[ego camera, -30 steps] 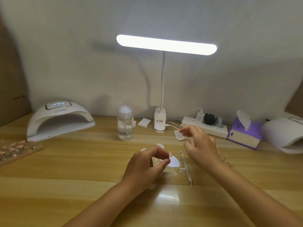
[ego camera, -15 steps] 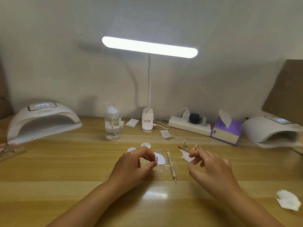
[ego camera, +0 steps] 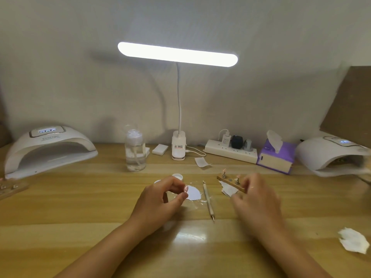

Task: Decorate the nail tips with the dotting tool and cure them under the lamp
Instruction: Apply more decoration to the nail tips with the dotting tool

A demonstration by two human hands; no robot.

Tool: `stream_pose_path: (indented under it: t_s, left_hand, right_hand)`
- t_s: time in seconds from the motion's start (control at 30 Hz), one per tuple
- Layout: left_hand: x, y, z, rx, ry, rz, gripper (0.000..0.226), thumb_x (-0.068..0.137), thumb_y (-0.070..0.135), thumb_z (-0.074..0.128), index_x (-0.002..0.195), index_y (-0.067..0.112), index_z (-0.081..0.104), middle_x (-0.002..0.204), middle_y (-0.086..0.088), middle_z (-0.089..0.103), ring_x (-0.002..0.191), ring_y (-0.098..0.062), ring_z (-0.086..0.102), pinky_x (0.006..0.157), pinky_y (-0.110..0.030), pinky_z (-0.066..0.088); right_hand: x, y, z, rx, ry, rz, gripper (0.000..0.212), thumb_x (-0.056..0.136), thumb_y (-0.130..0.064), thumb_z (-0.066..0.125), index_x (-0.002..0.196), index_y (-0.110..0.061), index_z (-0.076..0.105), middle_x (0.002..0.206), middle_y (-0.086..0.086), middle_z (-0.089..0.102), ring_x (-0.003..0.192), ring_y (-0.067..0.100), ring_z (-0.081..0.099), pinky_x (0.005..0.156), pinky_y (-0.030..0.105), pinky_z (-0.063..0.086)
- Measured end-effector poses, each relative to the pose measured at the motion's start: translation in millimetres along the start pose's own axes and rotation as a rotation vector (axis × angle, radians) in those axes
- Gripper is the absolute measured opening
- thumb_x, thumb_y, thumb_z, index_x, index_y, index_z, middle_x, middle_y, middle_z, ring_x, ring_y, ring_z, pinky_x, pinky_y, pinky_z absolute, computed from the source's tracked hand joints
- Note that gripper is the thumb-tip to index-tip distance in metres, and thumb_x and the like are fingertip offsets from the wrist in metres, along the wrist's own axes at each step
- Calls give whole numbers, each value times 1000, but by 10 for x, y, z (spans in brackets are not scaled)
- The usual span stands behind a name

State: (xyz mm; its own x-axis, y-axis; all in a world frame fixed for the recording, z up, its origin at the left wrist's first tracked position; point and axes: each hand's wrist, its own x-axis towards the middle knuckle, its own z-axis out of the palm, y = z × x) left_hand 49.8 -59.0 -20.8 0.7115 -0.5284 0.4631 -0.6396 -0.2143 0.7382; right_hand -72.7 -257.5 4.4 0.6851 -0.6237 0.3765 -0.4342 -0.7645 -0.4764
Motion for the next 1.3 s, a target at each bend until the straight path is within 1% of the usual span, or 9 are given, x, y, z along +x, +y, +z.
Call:
stream_pose_path:
  t_s: [0.1, 0.2, 0.33, 0.57, 0.63, 0.77, 0.97, 1.13, 1.3]
  left_hand:
    - [-1, -4, 5, 11, 10, 3, 8, 86, 31, 74, 85, 36, 67, 89, 26, 71, 43, -8, 40, 51, -14, 34]
    - [-2, 3, 1, 19, 32, 5, 8, 86, 32, 74, 85, 35, 67, 89, 27, 71, 43, -8, 41, 51, -14, 35]
    - [-18, 19, -3, 27, 42, 22, 10, 86, 31, 75, 85, 35, 66, 88, 27, 71, 42, -7, 43, 50, -13, 35]
    - [-33, 51, -21, -6, 72, 44, 13, 85, 25, 76, 85, 32, 65, 87, 23, 71, 42, -7, 42, 48, -13, 35]
    - [-34, 55, -21, -19, 84, 51, 12, 85, 23, 76, 85, 29, 65, 87, 22, 72, 41, -7, 42, 48, -13, 35]
    - [-39, 73, -28, -31, 137, 60, 10, 85, 21, 75, 86, 26, 67, 82, 22, 70, 44, -7, 46, 50, -11, 34]
    - [-37, 133, -36, 11, 295, 108, 12, 84, 26, 74, 84, 34, 65, 85, 25, 67, 60, -8, 59, 50, -10, 40]
    - [-35, 135, -36, 29, 345, 145, 10, 82, 31, 73, 85, 35, 64, 93, 21, 64, 74, -11, 63, 51, -15, 45]
    - [-39, 136, -27, 51, 379, 144, 22, 83, 18, 77, 87, 35, 64, 90, 14, 64, 80, -13, 64, 57, -31, 53]
  right_hand:
    - [176, 300, -103, -14, -17, 262, 39, 86, -34, 67, 117, -19, 48, 124, 6, 52, 117, 27, 49, 102, 45, 40]
    - [221, 451, -62, -155, -173, 314, 48, 91, -49, 58, 133, -28, 50, 138, 6, 47, 130, 27, 42, 107, 41, 33]
    - [253, 475, -51, -133, -157, 257, 32, 94, -48, 56, 123, -35, 62, 128, 0, 55, 122, 24, 50, 104, 43, 37]
    - [248, 505, -104, 24, -45, 165, 24, 95, -41, 61, 114, -28, 66, 98, -9, 64, 101, 19, 60, 97, 42, 43]
    - [256, 516, -112, 118, 13, 146, 25, 95, -37, 63, 114, -22, 67, 93, -8, 64, 94, 18, 60, 93, 42, 46]
    - [241, 452, -112, 476, 67, 175, 26, 92, -29, 68, 115, -16, 69, 96, -7, 67, 90, 11, 62, 76, 28, 45]
    - [155, 245, -16, 895, -97, 215, 13, 94, -24, 65, 106, -22, 69, 89, -11, 77, 72, 7, 73, 53, 15, 49]
    - [107, 139, -17, 1291, -287, 353, 25, 88, -14, 67, 113, -9, 62, 98, 6, 78, 78, 18, 76, 54, 20, 57]
    - [82, 125, -6, 1353, -454, 352, 43, 73, -14, 70, 113, -6, 59, 101, 15, 76, 79, 20, 76, 58, 22, 59]
